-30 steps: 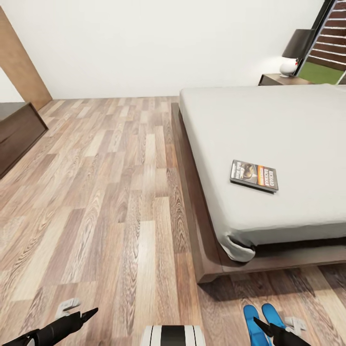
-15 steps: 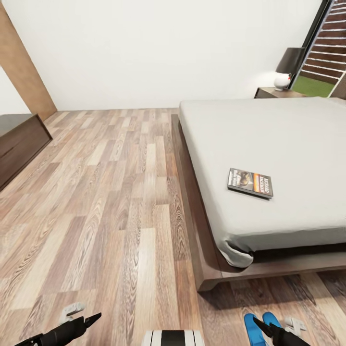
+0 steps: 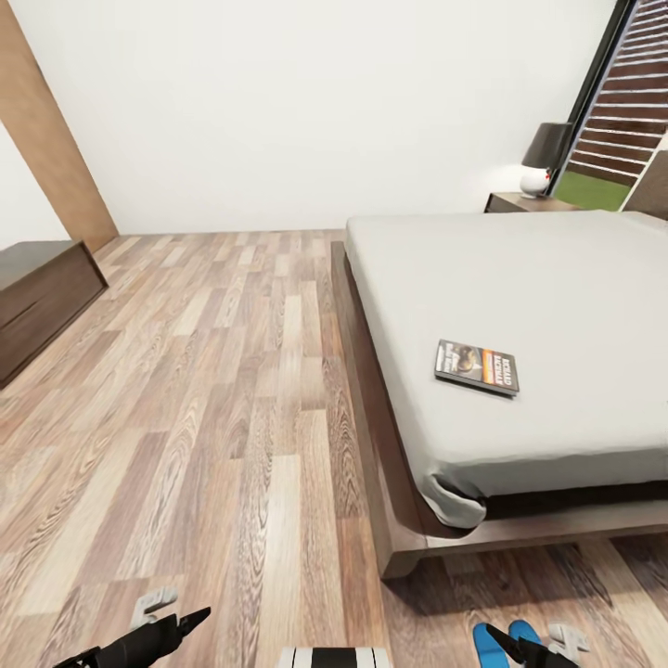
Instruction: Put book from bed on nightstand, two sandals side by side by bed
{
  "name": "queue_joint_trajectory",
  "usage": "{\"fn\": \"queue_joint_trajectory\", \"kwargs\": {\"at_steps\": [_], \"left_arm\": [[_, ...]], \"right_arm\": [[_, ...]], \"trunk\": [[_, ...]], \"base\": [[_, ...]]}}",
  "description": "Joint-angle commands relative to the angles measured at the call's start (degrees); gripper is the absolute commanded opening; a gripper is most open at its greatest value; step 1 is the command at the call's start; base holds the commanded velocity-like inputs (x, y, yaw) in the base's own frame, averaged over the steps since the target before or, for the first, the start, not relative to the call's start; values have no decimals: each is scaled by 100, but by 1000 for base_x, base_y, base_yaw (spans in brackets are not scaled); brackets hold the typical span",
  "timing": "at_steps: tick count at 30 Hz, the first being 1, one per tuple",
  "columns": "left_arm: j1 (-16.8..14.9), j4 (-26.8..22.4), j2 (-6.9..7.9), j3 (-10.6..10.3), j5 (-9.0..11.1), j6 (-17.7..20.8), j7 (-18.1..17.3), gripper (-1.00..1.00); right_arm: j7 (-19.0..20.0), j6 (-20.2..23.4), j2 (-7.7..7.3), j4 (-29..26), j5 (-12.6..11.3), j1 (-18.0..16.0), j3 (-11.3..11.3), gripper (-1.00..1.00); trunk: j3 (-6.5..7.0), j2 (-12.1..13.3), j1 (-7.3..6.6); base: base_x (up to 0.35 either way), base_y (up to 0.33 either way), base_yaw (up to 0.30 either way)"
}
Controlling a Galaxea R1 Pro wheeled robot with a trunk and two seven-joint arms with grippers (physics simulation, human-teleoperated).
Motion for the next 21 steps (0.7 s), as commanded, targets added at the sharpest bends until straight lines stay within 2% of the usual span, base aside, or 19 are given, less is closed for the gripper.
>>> {"fn": "queue_joint_trajectory", "kwargs": {"at_steps": [1, 6, 21], "left_arm": [[-2, 3, -7, 19, 36, 60, -23, 100], [-2, 63, -53, 19, 36, 60, -21, 100], [-2, 81, -64, 19, 36, 1, -12, 100]], "right_arm": [[32, 37, 1, 46, 10, -4, -38, 100], [32, 36, -2, 116, 14, -4, -38, 100], [31, 36, -2, 132, 14, -4, -38, 100]], "trunk": [[19, 0, -4], [130, 7, -16], [462, 27, -55]], "base": [[0, 0, 0], [0, 0, 0], [0, 0, 0]]}}
